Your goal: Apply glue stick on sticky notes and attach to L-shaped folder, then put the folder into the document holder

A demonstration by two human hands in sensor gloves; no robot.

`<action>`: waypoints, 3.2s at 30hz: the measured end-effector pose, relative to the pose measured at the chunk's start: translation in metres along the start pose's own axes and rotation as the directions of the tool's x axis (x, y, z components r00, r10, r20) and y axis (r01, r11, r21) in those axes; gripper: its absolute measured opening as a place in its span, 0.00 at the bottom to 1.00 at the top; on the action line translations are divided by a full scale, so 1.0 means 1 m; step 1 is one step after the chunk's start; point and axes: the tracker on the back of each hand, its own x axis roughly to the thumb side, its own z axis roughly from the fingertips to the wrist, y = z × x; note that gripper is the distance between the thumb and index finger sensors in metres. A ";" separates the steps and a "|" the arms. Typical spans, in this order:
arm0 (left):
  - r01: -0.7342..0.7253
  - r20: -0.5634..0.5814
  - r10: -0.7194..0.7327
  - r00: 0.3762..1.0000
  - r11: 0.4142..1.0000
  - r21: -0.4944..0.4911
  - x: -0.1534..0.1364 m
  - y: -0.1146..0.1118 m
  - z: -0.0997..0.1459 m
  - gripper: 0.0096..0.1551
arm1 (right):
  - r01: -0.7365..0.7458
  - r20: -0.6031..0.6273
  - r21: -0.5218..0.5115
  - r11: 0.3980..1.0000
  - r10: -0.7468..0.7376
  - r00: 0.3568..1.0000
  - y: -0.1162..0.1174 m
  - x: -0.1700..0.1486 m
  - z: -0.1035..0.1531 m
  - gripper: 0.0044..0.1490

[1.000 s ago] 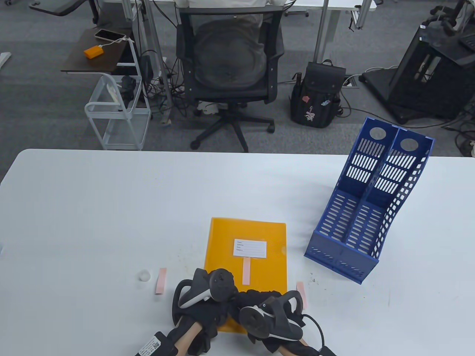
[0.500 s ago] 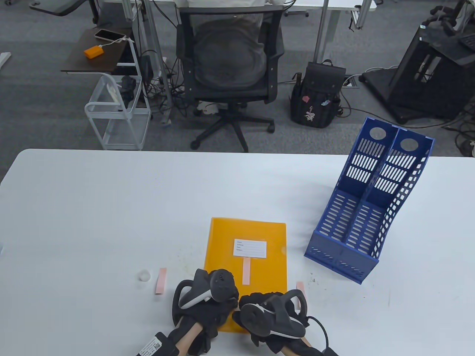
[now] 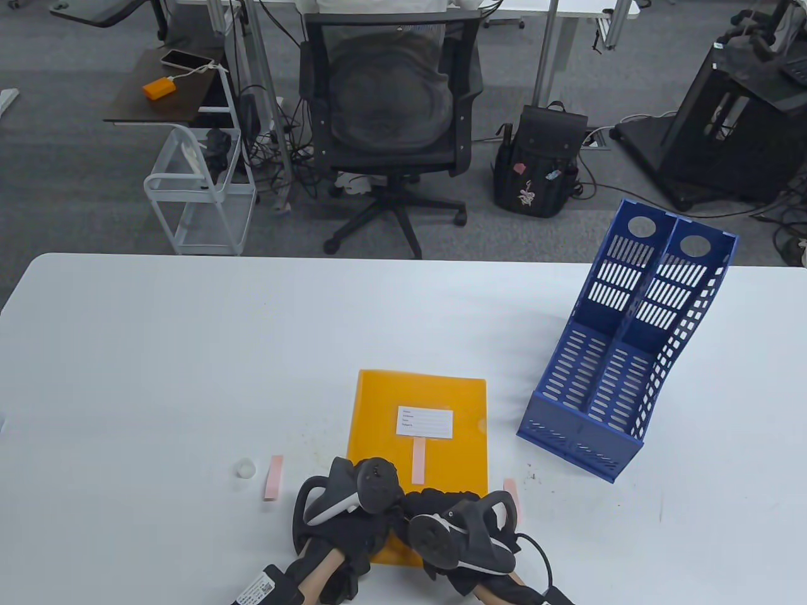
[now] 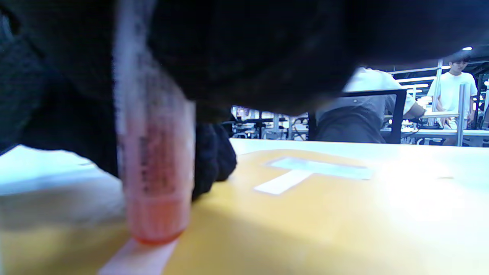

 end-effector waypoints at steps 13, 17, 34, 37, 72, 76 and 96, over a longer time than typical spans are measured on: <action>-0.011 -0.017 0.011 1.000 1.000 -0.005 0.000 0.000 0.000 0.19 | 0.013 -0.004 0.091 0.996 -0.013 1.000 -0.006 -0.005 0.003 0.32; -0.011 -0.014 0.011 1.000 1.000 -0.006 0.000 0.000 0.000 0.20 | -0.006 -0.001 0.003 1.000 0.006 1.000 -0.011 -0.006 0.007 0.32; -0.014 -0.011 0.014 1.000 1.000 -0.008 -0.001 -0.001 -0.001 0.20 | 0.122 -0.027 0.121 0.985 -0.120 0.992 -0.001 -0.013 0.001 0.33; -0.010 -0.010 0.010 1.000 1.000 -0.009 -0.001 -0.001 -0.001 0.20 | 0.157 -0.066 0.139 0.978 -0.149 0.987 -0.005 -0.022 0.004 0.34; -0.041 0.002 0.041 0.999 0.999 -0.001 -0.002 -0.001 0.001 0.20 | 0.500 -0.431 0.122 0.857 -0.408 0.805 0.019 -0.083 0.008 0.39; -0.090 0.010 0.090 0.996 0.996 -0.010 -0.003 0.001 0.002 0.19 | 0.531 -0.440 0.134 0.837 -0.430 0.788 0.024 -0.083 0.007 0.39; -0.259 0.072 0.267 0.961 0.960 -0.104 -0.015 0.017 -0.001 0.19 | 0.531 -0.452 0.165 0.831 -0.415 0.790 0.024 -0.084 0.004 0.38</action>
